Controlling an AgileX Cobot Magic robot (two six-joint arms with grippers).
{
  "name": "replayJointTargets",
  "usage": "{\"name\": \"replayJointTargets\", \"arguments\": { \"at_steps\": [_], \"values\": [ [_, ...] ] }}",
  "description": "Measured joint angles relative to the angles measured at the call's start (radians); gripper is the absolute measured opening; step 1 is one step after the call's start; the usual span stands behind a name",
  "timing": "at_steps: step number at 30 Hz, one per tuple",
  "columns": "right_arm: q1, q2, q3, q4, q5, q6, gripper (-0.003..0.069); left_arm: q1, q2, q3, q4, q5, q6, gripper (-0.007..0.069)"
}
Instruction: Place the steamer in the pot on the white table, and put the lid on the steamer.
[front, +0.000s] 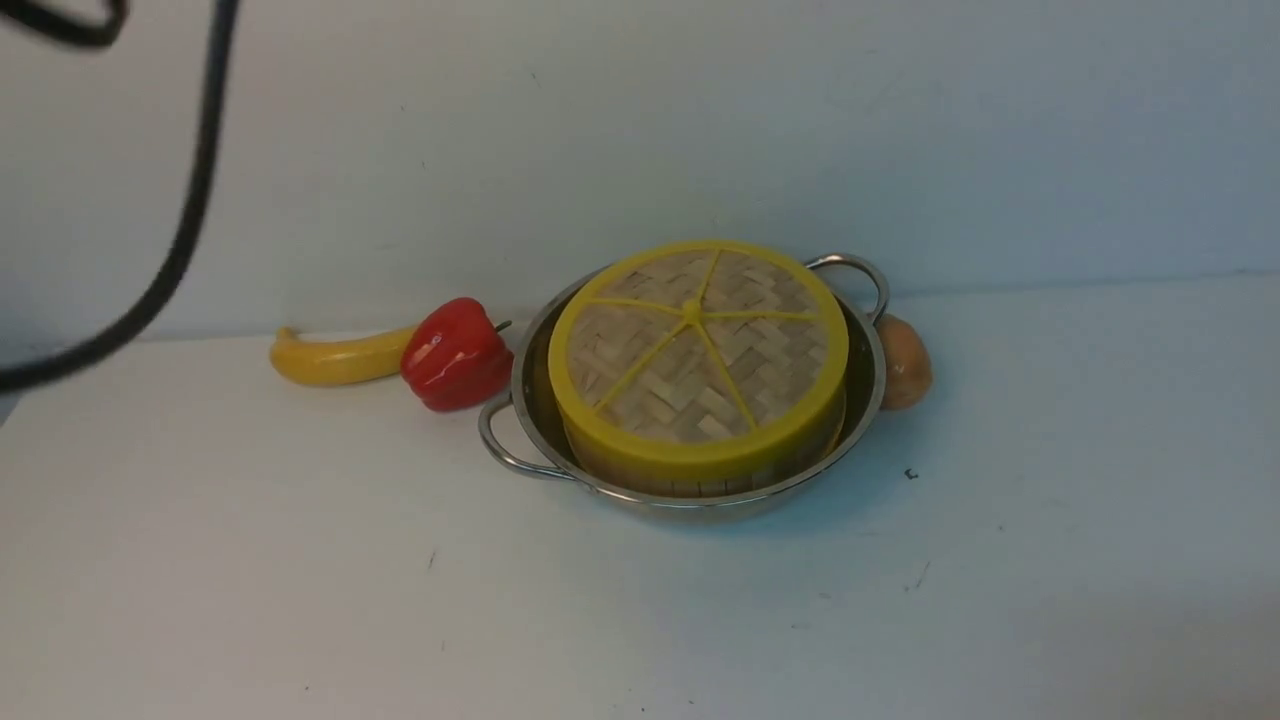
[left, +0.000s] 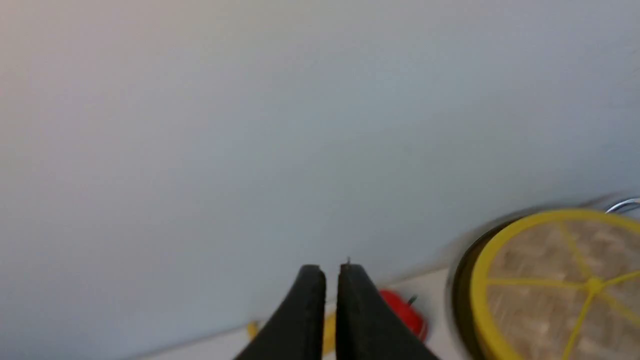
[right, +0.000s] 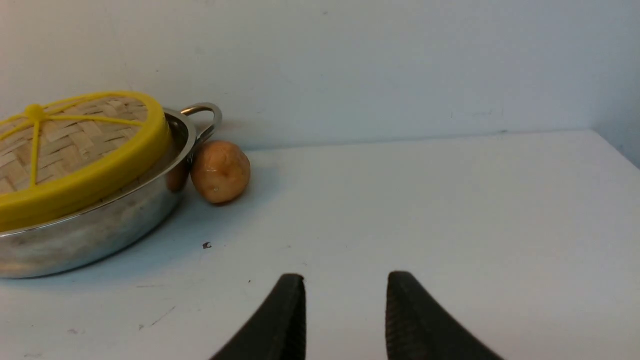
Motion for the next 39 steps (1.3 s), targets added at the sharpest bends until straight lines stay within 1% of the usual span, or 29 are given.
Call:
{"name": "replayJointTargets", "arguments": {
  "at_steps": [3, 4, 7, 9, 10, 11, 14, 16, 19, 28, 31, 39],
  "values": [
    [0.000, 0.000, 0.000, 0.000, 0.000, 0.000, 0.0244, 0.170, -0.111, 0.250, -0.077, -0.074, 0.000, 0.0032],
    [0.000, 0.000, 0.000, 0.000, 0.000, 0.000, 0.0244, 0.191, -0.136, 0.283, -0.093, -0.093, 0.000, 0.0035],
    [0.000, 0.000, 0.000, 0.000, 0.000, 0.000, 0.0244, 0.334, -0.295, 0.558, -0.162, -0.195, 0.000, 0.0048],
    [0.000, 0.000, 0.000, 0.000, 0.000, 0.000, 0.0244, 0.390, -0.414, 0.729, -0.180, -0.264, 0.000, 0.0051],
    [0.000, 0.000, 0.000, 0.000, 0.000, 0.000, 0.0244, 0.398, -0.440, 0.763, -0.181, -0.279, 0.000, 0.0052],
    [0.000, 0.000, 0.000, 0.000, 0.000, 0.000, 0.0244, 0.419, -0.521, 0.875, -0.182, -0.321, 0.000, 0.0052],
    [0.000, 0.000, 0.000, 0.000, 0.000, 0.000, 0.0244, 0.432, -0.735, 1.066, -0.184, -0.380, 0.001, 0.0052],
    [0.000, 0.000, 0.001, 0.000, 0.000, 0.000, 0.0244, 0.433, -0.849, 1.149, -0.187, -0.396, 0.001, 0.0062],
    [0.000, 0.000, 0.001, 0.000, 0.000, 0.000, 0.0244, 0.433, -0.956, 1.230, -0.191, -0.405, 0.001, 0.0070],
    [0.000, 0.000, 0.001, 0.000, 0.000, 0.000, 0.0244, 0.432, -1.149, 1.394, -0.191, -0.409, 0.000, 0.0083],
    [0.000, 0.000, 0.001, 0.000, 0.000, 0.000, 0.0244, 0.417, -1.193, 1.442, -0.191, -0.407, 0.000, 0.0083],
    [0.000, -0.004, 0.001, 0.000, -0.001, 0.000, 0.0244, 0.399, -1.196, 1.453, -0.192, -0.351, 0.000, 0.0094]
  ]
}}
